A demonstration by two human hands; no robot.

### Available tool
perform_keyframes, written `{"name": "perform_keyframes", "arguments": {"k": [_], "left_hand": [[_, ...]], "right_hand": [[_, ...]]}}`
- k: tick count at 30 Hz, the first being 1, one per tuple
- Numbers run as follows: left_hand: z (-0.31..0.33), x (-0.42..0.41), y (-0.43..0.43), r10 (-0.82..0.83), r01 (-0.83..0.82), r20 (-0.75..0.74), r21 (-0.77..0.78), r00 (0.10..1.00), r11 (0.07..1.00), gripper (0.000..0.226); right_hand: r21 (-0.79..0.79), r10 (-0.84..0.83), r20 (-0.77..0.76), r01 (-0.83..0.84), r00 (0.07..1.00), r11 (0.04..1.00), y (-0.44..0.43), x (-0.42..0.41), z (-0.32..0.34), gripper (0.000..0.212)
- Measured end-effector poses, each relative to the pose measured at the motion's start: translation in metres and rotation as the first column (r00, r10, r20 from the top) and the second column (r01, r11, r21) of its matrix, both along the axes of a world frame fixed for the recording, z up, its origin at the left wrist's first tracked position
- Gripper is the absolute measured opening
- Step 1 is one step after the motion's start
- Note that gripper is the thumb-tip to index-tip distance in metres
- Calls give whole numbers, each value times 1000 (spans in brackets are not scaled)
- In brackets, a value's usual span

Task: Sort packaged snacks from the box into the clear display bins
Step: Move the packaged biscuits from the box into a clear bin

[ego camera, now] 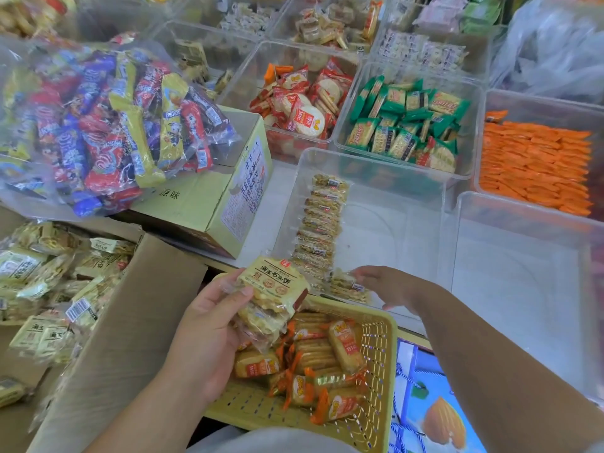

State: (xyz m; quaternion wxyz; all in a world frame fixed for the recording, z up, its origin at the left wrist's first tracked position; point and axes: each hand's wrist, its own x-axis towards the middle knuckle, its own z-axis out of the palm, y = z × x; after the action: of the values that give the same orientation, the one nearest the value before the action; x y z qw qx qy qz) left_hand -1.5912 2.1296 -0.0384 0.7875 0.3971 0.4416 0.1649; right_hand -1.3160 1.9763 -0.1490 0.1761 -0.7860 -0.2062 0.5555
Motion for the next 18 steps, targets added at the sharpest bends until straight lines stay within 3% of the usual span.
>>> {"name": "perform_keyframes", "arguments": {"k": [2,5,13,18], "left_hand": [[-2,0,0,4,-4,1,1,1000,1000,19],[-4,0,1,7,-7,2,-14,1000,1000,31],[-2,4,-1,-4,5,16,-16,1000,1000,14],[5,6,-1,-2,2,11,-4,1000,1000,30]], "right_hand": [[-20,-23,-54,22,998,1000,3,0,-3,36],[5,7,-57,-7,998,1000,2,-1,-7,41],[39,260,164,-270,951,962,1,-7,-19,53],[3,289,292,-303,912,953,1,-12,7,60]]}}
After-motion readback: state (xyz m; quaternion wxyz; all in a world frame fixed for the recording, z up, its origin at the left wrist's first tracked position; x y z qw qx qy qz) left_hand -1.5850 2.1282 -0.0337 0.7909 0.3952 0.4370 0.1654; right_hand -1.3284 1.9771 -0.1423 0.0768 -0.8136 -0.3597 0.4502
